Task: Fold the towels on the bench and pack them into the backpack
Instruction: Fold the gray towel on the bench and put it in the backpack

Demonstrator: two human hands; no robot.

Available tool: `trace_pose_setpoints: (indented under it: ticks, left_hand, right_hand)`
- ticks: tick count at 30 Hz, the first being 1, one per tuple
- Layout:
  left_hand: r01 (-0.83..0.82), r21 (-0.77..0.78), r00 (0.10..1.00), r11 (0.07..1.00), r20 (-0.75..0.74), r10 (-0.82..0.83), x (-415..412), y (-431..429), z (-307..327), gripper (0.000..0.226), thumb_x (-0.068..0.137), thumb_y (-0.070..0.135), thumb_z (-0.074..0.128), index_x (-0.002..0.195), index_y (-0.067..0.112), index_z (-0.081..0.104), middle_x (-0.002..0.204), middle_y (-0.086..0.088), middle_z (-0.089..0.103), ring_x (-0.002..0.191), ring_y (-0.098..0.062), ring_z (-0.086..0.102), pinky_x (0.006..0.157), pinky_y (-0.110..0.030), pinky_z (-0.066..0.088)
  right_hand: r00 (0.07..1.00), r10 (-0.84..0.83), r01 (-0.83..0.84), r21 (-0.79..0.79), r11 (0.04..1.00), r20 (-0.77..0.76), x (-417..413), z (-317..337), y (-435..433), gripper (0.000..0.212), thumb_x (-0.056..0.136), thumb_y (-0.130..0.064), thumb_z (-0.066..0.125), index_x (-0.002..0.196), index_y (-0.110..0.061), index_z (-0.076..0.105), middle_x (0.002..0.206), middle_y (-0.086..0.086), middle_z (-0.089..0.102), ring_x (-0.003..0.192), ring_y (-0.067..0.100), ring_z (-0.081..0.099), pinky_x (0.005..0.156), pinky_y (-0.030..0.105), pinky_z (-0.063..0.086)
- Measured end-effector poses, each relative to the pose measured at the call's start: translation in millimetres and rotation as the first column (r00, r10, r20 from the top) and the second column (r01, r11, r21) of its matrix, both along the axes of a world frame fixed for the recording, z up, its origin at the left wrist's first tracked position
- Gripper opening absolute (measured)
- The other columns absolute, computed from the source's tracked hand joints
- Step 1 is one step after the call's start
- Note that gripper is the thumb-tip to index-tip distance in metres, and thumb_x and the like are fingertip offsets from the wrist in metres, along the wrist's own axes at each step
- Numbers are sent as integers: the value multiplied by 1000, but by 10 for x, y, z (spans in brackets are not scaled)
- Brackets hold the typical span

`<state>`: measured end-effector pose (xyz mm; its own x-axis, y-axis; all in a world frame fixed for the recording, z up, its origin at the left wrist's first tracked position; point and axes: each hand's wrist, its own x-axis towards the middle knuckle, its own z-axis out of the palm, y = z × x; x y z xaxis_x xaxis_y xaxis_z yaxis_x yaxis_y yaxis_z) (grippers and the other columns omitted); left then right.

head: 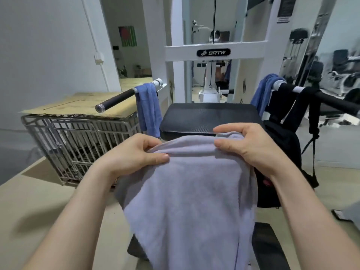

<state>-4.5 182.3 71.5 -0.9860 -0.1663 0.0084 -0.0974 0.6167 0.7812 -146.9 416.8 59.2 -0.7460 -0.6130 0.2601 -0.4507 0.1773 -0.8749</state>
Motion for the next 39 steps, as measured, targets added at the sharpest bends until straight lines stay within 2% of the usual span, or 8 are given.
trace_pose_setpoints:
  ticks: [3, 8, 11, 15, 18, 24, 31, 39]
  left_hand:
    - [-85, 4, 996, 996, -41, 85, -74, -194, -121, 42, 62, 54, 78, 77, 15, 69, 67, -6, 66, 61, -17, 55, 61, -35, 43]
    - [145, -270, 955, 952, 291, -63, -207, -422, -56, 10, 79, 33, 77, 72, 27, 73, 73, 2, 72, 66, -12, 64, 62, -29, 49]
    - [-54, -505, 994, 861, 51, 92, -366, -548, -41, 13, 88, 27, 67, 77, 27, 71, 77, 10, 69, 77, -9, 63, 65, -26, 45]
    - [-430, -137, 843, 892, -413, 343, -666, -610, -122, 13, 94, 20, 58, 88, 26, 68, 82, 10, 64, 77, -5, 55, 64, -21, 38]
    - [-358, -54, 890, 932, -321, 323, -938, -745, -125, 13, 94, 22, 59, 85, 24, 68, 80, 4, 66, 72, -10, 56, 64, -22, 41]
    - [-124, 131, 969, 984, -199, 149, -1560, -979, -77, 12, 96, 8, 53, 92, 17, 58, 67, -9, 46, 55, -16, 38, 44, -21, 34]
    - [-351, -294, 928, 889, -238, 288, -2613, -1460, -87, 47, 78, -12, 39, 72, 25, 67, 74, 7, 68, 64, -16, 60, 57, -33, 54]
    - [-510, -702, 851, 497, -327, 411, -3608, -1873, -193, 44, 90, 11, 45, 102, 45, 69, 101, 0, 68, 87, -29, 60, 70, -35, 49]
  right_hand:
    - [993, -44, 64, 191, 979, -108, -152, 10, 121, 31, 74, -25, 82, 103, -29, 72, 101, -18, 69, 94, -5, 61, 86, 12, 44]
    - [935, -71, 208, 377, 902, -347, -404, -40, 45, 22, 82, -28, 71, 67, -15, 63, 63, -1, 60, 62, 14, 52, 58, 30, 38]
    - [909, -130, 280, 352, 893, -396, -597, -28, 17, 22, 86, -25, 67, 67, -16, 59, 62, -2, 56, 62, 14, 50, 56, 29, 36]
    - [984, -167, 166, 26, 986, 67, -864, 51, -33, 20, 96, -21, 57, 88, -2, 61, 79, 6, 54, 71, 15, 56, 53, 25, 53]
    - [930, -173, 231, -150, 961, 323, -1126, 9, -141, 25, 99, -24, 52, 92, -4, 67, 89, 7, 60, 81, 17, 61, 56, 29, 58]
    - [865, -502, 497, -120, 860, -17, -1949, -72, -355, 47, 97, -36, 50, 88, 10, 61, 68, 11, 48, 59, 19, 53, 54, 43, 59]
    - [776, -465, 521, 18, 853, -426, -3141, -37, -1029, 47, 98, -37, 42, 66, -7, 59, 65, 8, 59, 64, 26, 53, 61, 36, 40]
    - [858, -213, 429, 425, 797, -468, -4184, -187, -1578, 48, 98, -47, 40, 73, -13, 65, 72, 4, 60, 59, 15, 48, 53, 30, 34]
